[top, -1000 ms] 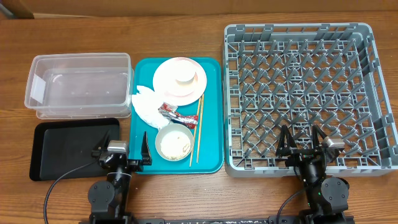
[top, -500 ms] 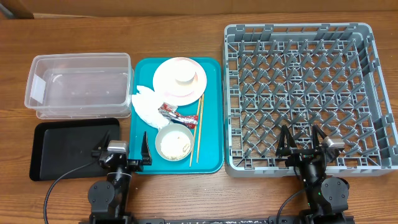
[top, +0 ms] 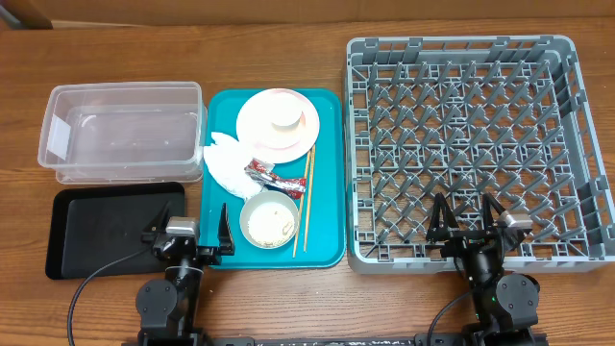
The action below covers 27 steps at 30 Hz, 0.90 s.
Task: Sort waste into correct bins and load items into the dishwasher
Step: 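Move the left gripper from rest toward the teal tray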
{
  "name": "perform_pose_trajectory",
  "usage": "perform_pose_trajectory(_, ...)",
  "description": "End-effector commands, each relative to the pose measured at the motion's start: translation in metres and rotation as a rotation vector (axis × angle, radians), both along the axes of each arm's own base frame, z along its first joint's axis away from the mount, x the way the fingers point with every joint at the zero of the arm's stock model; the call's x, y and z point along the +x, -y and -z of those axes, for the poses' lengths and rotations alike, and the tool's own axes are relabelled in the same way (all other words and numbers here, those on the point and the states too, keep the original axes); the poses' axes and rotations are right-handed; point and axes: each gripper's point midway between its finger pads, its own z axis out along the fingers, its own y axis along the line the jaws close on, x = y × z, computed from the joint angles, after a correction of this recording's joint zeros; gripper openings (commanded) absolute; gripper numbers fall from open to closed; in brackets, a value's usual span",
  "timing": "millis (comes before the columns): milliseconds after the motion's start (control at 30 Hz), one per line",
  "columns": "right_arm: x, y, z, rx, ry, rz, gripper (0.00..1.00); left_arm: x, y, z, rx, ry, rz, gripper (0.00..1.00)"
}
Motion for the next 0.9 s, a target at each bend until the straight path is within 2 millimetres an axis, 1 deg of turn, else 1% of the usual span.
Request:
perform_pose_trajectory(0, 0.000, 0.002, 0.002, -0.006, 0.005, 0.010, 1.00, 0.000, 0.000, 0.004, 0.019, -0.009, 0.000, 1.00)
perform_pose_trajectory(367, 0.000, 0.002, 0.002, -0.006, 0.005, 0.011, 1.00, 0.001, 0.000, 0.003, 0.018, -0.006, 0.001, 1.00)
perform_pose_trajectory(533, 0.000, 0.002, 0.002, -0.006, 0.005, 0.010, 1.00, 0.000, 0.007, 0.002, -0.010, -0.003, 0.041, 1.00)
perform_pose_trajectory(667, 0.000, 0.002, 0.002, -0.006, 0.005, 0.010, 1.00, -0.009, 0.048, -0.017, -0.066, 0.051, 0.282, 1.00)
perform_pose_trajectory(733, 0.000, 0.002, 0.002, -0.006, 0.005, 0.010, 1.00, -0.014, 0.054, -0.029, -0.126, 0.046, 0.319, 1.00)
perform_pose_trajectory(800, 0.000, 0.002, 0.002, -0.006, 0.005, 0.011, 1.00, -0.018, 0.054, -0.041, -0.154, 0.032, 0.318, 1.00)
perform_pose_trajectory(867, 0.000, 0.002, 0.002, -0.006, 0.005, 0.010, 1.00, -0.025, 0.054, -0.061, -0.152, 0.027, 0.317, 1.00)
